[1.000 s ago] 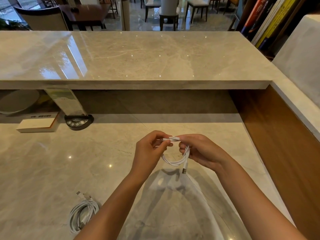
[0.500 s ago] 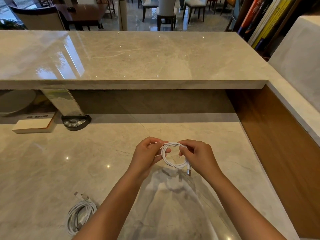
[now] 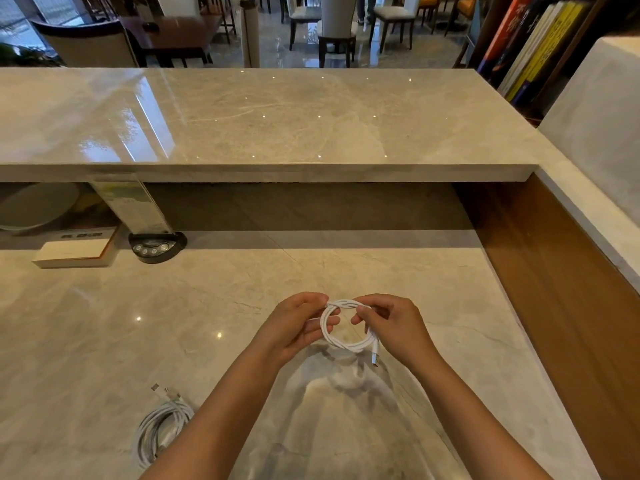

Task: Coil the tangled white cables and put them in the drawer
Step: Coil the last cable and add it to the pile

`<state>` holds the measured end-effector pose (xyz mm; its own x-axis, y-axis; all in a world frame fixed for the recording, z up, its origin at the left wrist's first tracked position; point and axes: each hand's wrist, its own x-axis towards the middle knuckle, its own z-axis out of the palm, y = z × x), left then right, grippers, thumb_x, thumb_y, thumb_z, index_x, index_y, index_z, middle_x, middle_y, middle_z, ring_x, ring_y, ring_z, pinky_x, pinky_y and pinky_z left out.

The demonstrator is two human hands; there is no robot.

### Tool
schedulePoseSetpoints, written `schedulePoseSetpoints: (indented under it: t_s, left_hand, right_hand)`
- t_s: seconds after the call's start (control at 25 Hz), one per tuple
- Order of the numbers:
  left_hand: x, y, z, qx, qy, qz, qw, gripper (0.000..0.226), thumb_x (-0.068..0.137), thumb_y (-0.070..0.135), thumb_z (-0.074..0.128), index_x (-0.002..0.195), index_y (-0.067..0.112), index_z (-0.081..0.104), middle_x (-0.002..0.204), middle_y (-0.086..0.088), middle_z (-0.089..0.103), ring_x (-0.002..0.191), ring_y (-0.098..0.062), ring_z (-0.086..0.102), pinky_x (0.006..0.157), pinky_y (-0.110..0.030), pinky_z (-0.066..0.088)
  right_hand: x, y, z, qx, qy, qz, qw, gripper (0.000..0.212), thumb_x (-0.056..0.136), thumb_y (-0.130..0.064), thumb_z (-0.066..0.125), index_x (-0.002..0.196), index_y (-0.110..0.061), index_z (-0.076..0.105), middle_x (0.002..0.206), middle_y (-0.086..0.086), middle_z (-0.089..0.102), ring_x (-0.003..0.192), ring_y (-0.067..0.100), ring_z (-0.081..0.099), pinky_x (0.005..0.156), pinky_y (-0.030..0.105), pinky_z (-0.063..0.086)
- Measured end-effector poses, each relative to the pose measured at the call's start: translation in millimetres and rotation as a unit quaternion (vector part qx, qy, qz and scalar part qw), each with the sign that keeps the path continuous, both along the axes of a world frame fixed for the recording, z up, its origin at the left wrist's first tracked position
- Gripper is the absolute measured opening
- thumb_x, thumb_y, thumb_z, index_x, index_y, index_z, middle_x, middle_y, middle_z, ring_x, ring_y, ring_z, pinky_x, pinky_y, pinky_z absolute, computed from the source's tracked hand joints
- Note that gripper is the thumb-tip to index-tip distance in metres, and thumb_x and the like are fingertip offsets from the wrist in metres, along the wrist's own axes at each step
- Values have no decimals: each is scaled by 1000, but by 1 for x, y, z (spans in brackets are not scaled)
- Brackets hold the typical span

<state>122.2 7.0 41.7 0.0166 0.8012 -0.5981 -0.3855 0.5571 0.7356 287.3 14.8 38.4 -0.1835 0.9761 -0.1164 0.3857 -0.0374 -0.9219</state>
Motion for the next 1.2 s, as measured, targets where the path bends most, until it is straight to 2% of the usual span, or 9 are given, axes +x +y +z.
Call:
schedulePoseSetpoints:
  t_s: [0.08, 0.12, 0.24, 0.32, 0.52, 0.68, 0.8, 0.96, 1.2]
  left_hand:
    - [5, -9, -5, 135, 219, -9, 966, 28, 89, 22, 61, 116, 21, 52, 112, -6, 65, 93, -8, 65, 75, -18, 53]
    - [2, -15, -8, 239, 371, -12, 897, 38, 86, 29, 64, 122, 26, 49, 125, 0, 56, 110, -7, 55, 89, -19, 46]
    - [-12, -29, -26, 534, 637, -120, 543, 41, 84, 35, 61, 122, 21, 56, 131, 0, 55, 126, -16, 40, 104, -28, 30]
    - [-13, -37, -35, 567, 664, -162, 460, 30, 86, 28, 58, 114, 18, 64, 116, 0, 67, 115, -20, 47, 93, -31, 35]
    - [-18, -49, -46, 554, 661, -207, 461, 31, 66, 12, 82, 95, 13, 72, 89, -2, 72, 87, -19, 65, 67, -25, 50]
    - [-36, -68, -41, 450, 662, -158, 578, 20, 82, 16, 67, 102, 12, 66, 92, 3, 66, 91, -12, 57, 65, -26, 53]
    - [-48, -88, -47, 472, 695, -140, 524, 24, 77, 9, 67, 101, 10, 60, 90, -7, 68, 90, -16, 53, 53, -25, 51]
    - [-65, -119, -51, 439, 722, -86, 528, 19, 84, 10, 60, 102, 11, 58, 89, -9, 70, 91, -19, 58, 56, -24, 51]
    - [-107, -184, -56, 365, 770, -71, 519, 18, 87, 15, 57, 102, 11, 66, 94, -7, 72, 95, -22, 65, 72, -27, 54]
  right_hand:
    - [2, 1, -2, -28, 10, -20, 999, 28, 86, -10, 60, 72, -32, 70, 62, -10, 71, 62, 14, 57, 60, 27, 43]
    - [3, 3, -2, -36, 15, -30, 999, 28, 86, -10, 60, 71, -31, 70, 62, -10, 71, 63, 17, 56, 60, 29, 43]
    - [4, 7, 0, -31, 25, -48, 998, 28, 87, -11, 60, 70, -31, 69, 62, -10, 71, 64, 20, 57, 60, 31, 44]
    - [2, 8, 2, -25, 28, -39, 999, 28, 87, -11, 60, 71, -32, 69, 62, -10, 71, 67, 19, 61, 63, 32, 47]
    - [-11, 3, -6, -21, 31, 17, 999, 18, 86, -14, 62, 90, -30, 69, 72, -7, 73, 75, 10, 67, 74, 31, 54]
    - [-13, 0, -19, 47, -34, 162, 985, 39, 93, -19, 53, 124, -41, 50, 112, -11, 60, 92, 6, 60, 81, 19, 49]
    - [-19, -4, -28, 221, -105, 270, 931, 34, 89, -22, 45, 115, -36, 62, 131, -10, 48, 114, 8, 47, 91, 19, 41]
    - [-45, 1, -45, 428, -144, 355, 819, 23, 87, -20, 55, 105, -19, 70, 129, 7, 59, 118, 30, 51, 86, 37, 50]
    - [-105, -27, -53, 488, -139, 455, 732, 29, 70, -16, 80, 97, -18, 71, 111, -1, 70, 101, 27, 64, 68, 34, 55]
